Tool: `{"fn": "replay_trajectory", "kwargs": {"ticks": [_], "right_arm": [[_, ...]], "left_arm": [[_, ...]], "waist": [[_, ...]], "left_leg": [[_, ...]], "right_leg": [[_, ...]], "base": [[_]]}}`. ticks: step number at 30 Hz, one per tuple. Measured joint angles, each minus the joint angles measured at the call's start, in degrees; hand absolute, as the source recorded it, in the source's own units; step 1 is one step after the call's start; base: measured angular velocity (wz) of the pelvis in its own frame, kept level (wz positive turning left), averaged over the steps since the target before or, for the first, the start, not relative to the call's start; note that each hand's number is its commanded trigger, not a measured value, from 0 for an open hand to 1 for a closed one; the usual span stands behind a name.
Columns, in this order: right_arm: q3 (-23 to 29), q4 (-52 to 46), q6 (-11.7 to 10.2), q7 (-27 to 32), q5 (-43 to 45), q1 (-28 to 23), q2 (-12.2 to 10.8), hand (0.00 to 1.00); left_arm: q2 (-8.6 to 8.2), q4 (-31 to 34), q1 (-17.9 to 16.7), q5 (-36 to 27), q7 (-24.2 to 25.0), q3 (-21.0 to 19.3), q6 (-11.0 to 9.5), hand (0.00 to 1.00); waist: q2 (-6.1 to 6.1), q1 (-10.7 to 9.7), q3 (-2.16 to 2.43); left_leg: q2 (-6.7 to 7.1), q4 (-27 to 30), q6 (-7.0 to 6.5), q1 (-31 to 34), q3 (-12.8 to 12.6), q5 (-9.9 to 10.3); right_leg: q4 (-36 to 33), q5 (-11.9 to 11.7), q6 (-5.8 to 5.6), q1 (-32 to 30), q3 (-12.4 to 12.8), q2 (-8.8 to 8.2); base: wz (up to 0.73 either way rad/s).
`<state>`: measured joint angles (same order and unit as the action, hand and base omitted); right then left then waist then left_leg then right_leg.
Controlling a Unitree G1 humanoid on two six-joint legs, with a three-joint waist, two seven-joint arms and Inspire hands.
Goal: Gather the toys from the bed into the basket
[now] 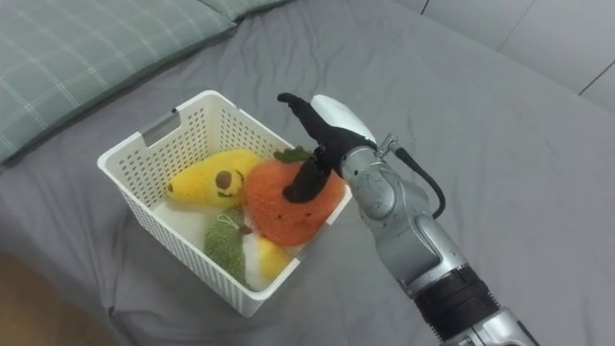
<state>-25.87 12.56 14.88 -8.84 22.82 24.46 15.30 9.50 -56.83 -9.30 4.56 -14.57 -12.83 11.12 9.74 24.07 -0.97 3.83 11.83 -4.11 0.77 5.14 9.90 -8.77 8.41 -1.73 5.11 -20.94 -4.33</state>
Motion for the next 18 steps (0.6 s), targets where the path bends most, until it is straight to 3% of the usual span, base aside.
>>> {"fn": "replay_trajectory", "kwargs": {"ticks": [9,18], "right_arm": [[0.01,0.21,0.00,-0.01,0.01,0.00,-0.01,0.00],[0.11,0.32,-1.14,0.04,-0.03,-0.02,0.08,0.00]], "left_arm": [[0.22,-0.11,-0.16,-0.53,0.07,0.19,-0.01,0.00],[0.19,-0.48,-0.36,-0.50,0.16,2.94,-0.16,0.00]], "waist": [[-0.16,-0.51,-0.11],[-1.39,-2.01,-0.84]], "left_leg": [[0.02,0.02,0.01,-0.06,0.07,0.01],[-0.02,0.08,0.02,-0.13,-0.03,0.04]], "right_leg": [[0.07,-0.01,-0.01,0.20,-0.43,-0.02],[0.10,-0.01,-0.01,0.21,-0.29,-0.03]], "base": [[0.00],[0.00]]}}
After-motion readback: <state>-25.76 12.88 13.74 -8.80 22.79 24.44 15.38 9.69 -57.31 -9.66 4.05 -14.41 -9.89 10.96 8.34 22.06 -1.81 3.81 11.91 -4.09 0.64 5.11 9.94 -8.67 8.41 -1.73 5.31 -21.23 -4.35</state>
